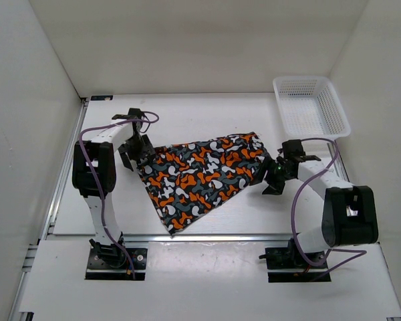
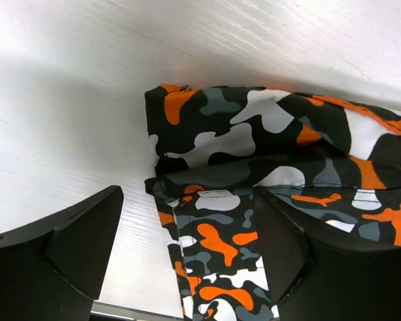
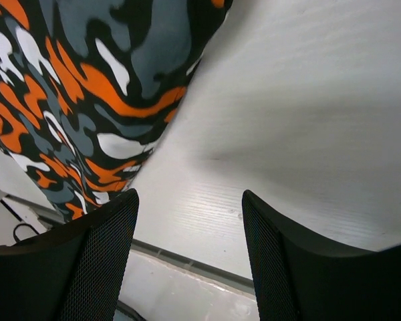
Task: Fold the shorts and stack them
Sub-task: Fold the shorts
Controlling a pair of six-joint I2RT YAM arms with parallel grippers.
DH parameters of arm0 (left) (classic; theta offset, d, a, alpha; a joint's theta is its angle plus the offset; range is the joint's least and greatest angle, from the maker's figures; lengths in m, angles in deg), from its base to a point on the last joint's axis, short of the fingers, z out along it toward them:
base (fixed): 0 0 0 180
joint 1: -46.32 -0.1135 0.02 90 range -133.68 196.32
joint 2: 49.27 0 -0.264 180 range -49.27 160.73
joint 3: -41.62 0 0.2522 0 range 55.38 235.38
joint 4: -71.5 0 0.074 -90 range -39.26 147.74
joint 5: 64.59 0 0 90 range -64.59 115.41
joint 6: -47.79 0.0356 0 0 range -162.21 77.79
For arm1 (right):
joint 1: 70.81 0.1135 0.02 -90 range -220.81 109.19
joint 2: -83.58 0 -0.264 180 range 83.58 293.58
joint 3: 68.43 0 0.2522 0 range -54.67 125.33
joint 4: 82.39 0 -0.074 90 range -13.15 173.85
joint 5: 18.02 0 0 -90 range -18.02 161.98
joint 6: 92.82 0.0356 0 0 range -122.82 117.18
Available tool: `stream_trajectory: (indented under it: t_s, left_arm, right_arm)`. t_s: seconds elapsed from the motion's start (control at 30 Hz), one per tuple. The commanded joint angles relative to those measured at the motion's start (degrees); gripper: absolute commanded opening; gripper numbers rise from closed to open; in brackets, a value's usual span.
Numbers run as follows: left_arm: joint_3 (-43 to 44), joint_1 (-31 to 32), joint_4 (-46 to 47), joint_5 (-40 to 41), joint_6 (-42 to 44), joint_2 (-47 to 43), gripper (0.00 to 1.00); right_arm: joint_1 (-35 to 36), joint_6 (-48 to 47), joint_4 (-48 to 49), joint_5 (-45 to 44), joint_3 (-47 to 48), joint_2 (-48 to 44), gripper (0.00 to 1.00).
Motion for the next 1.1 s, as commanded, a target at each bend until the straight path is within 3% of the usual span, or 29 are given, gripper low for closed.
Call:
stream_trajectory:
  t_s: [0.0, 0.07, 0.2, 0.23, 0.5, 0.6, 0.63, 0.7, 0.73, 0.97, 1.07]
  left_arm:
    - [0.5, 0.8, 1.2, 1.4, 0.8, -1.7, 0.87]
    - [0.5, 0.8, 1.7, -1.2, 1.4, -1.0, 0.8]
    - [0.5, 0.8, 1.7, -2.3, 1.9, -0.4, 0.29]
    - [0.5, 0.8, 1.7, -2.3, 1.9, -0.4, 0.11]
    - [-0.6, 0.8, 1.7, -2.3, 1.9, -2.9, 0.1]
    - [-1.1, 0.8, 1.7, -2.3, 1.4, -4.0, 0.1]
    - [-1.1, 0.8, 1.7, -2.3, 1.4, -4.6, 0.1]
    - [-1.1, 0.8, 1.7, -2.3, 1.4, -6.0, 0.1]
    - [-1.1, 0.8, 1.7, -1.8, 1.4, -6.5, 0.1]
    - [-0.6, 0.3, 1.2, -0.2, 1.9, -9.0, 0.1]
    - [-0.1, 0.3, 1.2, -1.0, 3.3, -5.6, 0.46]
  right_arm:
    - [1.3, 1.9, 2.6, 2.5, -2.2, -2.2, 0.68]
    - [2.7, 3.2, 3.9, 3.0, -3.4, -2.2, 0.68]
    - [3.9, 4.9, 7.6, 4.2, -4.8, -1.1, 0.68]
    - [4.6, 5.6, 7.7, 4.2, -4.8, -1.1, 0.68]
    - [10.8, 9.1, 14.9, 4.1, -2.6, 5.1, 0.65]
    - [12.4, 9.6, 15.7, 2.2, -0.2, 7.9, 0.47]
    - [13.1, 9.6, 14.4, 1.5, 1.1, 7.9, 0.27]
    - [13.7, 9.1, 13.2, -0.9, 2.3, 8.6, 0.06]
    - [13.7, 8.6, 12.5, -1.8, 2.3, 8.6, 0.0]
    - [14.3, 5.5, 9.1, -5.0, 4.1, 4.2, 0.0]
    - [14.8, 5.0, 8.4, -5.0, 4.8, 4.2, 0.0]
